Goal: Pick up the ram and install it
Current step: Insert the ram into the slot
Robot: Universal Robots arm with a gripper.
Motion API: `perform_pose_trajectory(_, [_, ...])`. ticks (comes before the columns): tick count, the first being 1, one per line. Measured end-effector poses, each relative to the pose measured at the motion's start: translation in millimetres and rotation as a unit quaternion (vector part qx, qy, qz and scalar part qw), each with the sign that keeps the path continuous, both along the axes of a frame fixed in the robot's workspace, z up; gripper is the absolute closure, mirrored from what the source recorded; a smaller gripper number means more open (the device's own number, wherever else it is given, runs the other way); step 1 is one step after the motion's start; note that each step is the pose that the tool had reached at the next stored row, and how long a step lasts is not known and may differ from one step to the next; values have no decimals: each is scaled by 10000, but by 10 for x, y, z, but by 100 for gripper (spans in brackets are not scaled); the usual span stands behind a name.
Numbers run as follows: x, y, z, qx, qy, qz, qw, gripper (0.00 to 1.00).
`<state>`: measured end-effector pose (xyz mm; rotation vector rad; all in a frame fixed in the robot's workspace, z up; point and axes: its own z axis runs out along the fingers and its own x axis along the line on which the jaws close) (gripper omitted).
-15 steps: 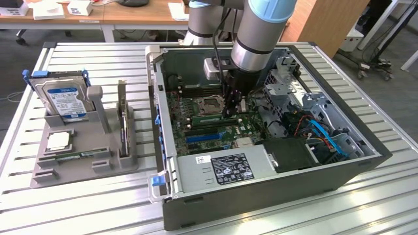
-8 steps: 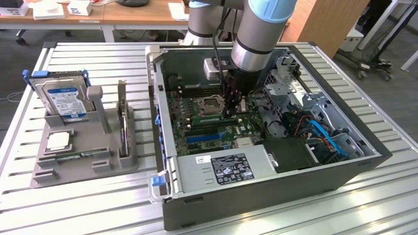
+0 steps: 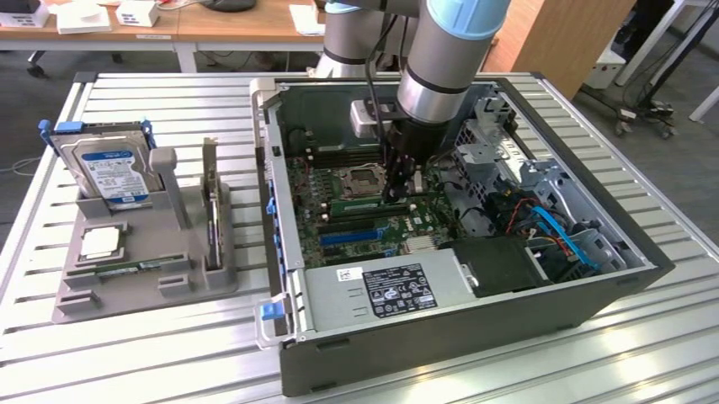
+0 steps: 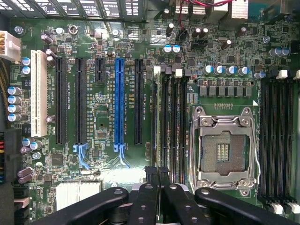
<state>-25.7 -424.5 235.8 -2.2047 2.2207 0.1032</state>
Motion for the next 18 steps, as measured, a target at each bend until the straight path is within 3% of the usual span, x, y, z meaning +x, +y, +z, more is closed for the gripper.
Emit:
perform_pose_trajectory(8, [0, 11, -1, -1, 0, 0, 10000, 89])
perform_pose_trajectory(18, [0, 16, -6, -22, 0, -20, 10000, 89])
